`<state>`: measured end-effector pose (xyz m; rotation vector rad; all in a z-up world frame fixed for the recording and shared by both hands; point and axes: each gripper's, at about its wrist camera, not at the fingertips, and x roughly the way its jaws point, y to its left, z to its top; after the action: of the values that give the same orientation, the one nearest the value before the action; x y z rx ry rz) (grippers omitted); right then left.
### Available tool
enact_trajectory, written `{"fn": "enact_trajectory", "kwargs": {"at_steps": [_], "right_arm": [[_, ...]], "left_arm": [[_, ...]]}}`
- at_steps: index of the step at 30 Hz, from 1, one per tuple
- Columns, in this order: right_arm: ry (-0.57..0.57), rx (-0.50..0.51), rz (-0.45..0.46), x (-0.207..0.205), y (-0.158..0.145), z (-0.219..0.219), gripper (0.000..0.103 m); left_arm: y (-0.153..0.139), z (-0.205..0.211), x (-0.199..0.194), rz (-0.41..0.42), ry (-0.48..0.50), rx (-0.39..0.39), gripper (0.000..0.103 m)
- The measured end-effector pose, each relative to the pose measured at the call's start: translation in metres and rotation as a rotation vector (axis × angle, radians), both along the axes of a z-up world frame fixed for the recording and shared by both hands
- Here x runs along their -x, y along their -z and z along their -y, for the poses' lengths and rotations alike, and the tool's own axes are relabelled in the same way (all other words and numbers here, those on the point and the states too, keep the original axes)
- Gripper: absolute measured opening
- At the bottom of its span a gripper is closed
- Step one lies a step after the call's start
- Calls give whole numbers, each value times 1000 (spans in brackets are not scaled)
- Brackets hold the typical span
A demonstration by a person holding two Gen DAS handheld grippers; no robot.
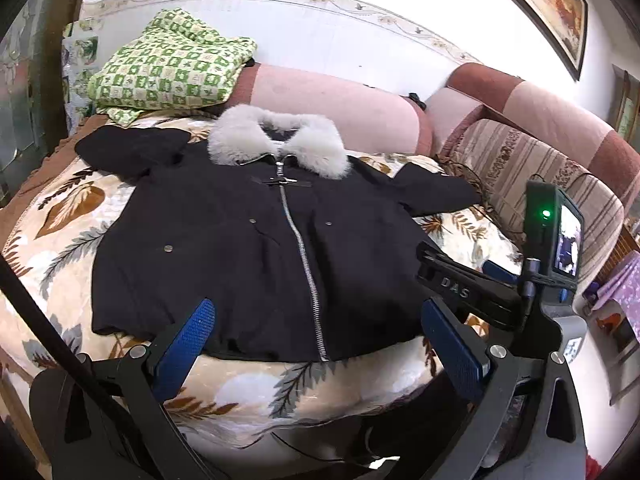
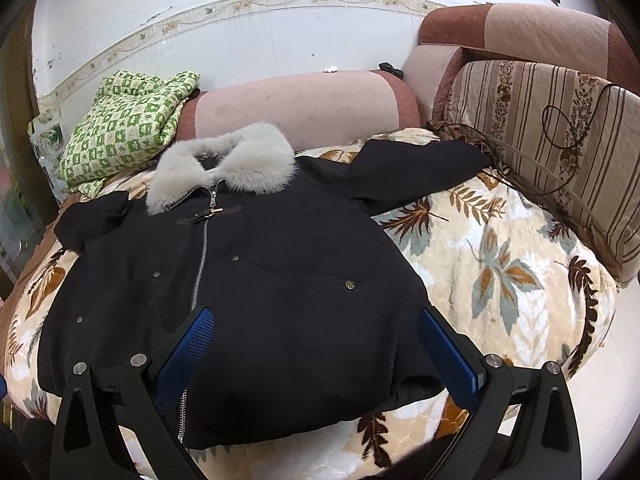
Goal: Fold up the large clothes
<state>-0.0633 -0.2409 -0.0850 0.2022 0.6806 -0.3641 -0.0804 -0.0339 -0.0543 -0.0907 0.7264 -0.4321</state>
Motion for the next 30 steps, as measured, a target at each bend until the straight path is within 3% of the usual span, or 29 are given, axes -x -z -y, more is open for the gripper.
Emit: {"fn": "enact_trajectory", "kwargs": {"at_steps": [6,11,13,16,19,25,27,30], "right_arm": [[4,-1,0,0,1,1,102],[2,9,3,0,2,3,102],[5,19,5,-3,1,7,102],[13,32,4,-11,1,14,102],[14,54,1,-26,1,21,102],[-3,104,19,-75,-2,26,102],[0,107,29,-100,-1,30,102],[16,99,12,-133,7,37,102]], "left_arm": [[-6,-11,-12,52,-92,-71,103],[-20,-29,-39,140,-210,-312,103],[-28,-49,-52,176,-278,-349,103],[-46,-89,-77,181,-370,-342,103],[-64,-134,-106,176,-434,-287,103],[-86,-212,-206,189,-591,-282,103],[-84,-236,-243,158,-633,-272,103],[-62,-276,-319,37,-695,-236,103]]}}
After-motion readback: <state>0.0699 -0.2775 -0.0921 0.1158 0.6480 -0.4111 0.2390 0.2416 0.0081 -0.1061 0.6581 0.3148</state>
